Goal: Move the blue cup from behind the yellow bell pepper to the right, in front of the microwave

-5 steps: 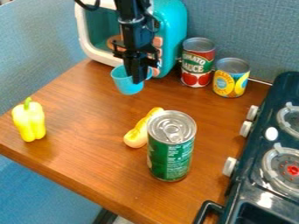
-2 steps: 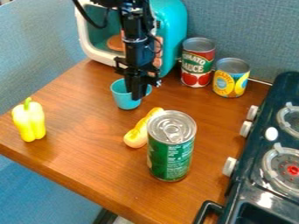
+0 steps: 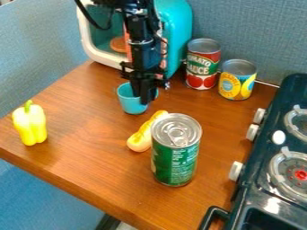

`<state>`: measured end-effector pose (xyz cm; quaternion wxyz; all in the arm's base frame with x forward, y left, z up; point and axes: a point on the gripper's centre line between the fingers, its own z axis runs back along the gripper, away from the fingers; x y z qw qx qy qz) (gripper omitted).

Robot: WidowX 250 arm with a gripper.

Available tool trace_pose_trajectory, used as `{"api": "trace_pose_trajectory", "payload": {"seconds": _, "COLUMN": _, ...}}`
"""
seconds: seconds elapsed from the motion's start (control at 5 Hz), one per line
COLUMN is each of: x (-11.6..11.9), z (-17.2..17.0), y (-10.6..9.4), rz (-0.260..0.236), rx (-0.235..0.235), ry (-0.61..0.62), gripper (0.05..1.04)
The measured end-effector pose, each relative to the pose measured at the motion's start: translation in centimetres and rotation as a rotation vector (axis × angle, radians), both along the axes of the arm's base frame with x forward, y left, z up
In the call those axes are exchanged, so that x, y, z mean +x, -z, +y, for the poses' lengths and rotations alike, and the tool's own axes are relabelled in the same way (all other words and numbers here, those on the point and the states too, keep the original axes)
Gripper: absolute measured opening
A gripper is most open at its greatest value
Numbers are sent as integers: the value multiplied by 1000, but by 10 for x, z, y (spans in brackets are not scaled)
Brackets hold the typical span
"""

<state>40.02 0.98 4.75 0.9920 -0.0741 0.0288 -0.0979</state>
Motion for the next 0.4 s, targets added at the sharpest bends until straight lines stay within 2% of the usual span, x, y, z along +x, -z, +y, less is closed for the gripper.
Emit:
{"api": "trace_pose_trajectory", "payload": {"seconds": 0.2, "x": -3, "z": 0, "y": 2, "rz": 1, "rx": 3, "ry": -31, "gripper": 613}}
{"api": "trace_pose_trajectory", "payload": {"seconds": 0.4, "x": -3, "z": 3, "y": -16, "rz": -49, "rx": 21, "ry": -49, "gripper": 908}}
